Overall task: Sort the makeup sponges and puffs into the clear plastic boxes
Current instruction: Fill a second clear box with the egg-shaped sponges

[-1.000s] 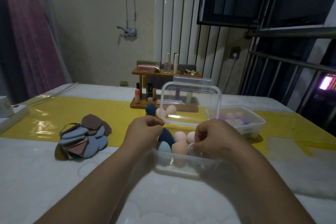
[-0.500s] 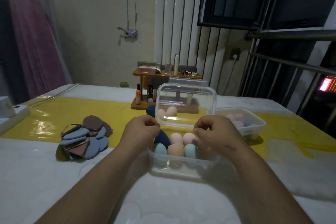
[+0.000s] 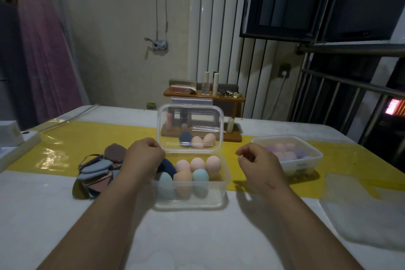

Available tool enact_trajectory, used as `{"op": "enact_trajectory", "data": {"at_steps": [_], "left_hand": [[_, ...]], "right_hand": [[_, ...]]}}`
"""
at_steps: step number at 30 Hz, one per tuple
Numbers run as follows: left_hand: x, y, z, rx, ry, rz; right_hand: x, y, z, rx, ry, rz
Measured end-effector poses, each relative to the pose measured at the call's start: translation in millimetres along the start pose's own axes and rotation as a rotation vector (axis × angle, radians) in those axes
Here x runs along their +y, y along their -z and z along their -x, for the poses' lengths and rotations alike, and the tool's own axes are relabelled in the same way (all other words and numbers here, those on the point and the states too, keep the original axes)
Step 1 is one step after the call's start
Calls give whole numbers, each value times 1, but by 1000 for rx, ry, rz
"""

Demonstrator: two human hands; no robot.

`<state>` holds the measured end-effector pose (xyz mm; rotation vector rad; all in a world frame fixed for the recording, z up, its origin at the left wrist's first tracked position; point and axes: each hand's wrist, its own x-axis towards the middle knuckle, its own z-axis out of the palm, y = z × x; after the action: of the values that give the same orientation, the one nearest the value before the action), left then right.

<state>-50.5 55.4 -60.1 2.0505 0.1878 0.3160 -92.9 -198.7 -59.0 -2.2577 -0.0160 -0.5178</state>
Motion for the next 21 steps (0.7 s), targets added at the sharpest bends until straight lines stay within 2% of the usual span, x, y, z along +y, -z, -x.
{"op": "enact_trajectory", "data": {"at_steps": [5, 9, 13, 16, 21], "left_hand": [[-5, 8, -10, 79, 49, -46], [-5, 10, -9, 152, 43, -102], [-3, 11, -7, 199, 41, -150], [-6, 15, -9, 212, 38, -223], [-13, 18, -16, 193, 59, -189]], "right_hand": [[12, -10, -5, -31, -76, -13], [18, -23, -15, -163, -161, 99], [13, -36, -24, -258, -134, 238], [10, -49, -31, -315, -95, 269], [1, -64, -50, -332, -54, 267]]}}
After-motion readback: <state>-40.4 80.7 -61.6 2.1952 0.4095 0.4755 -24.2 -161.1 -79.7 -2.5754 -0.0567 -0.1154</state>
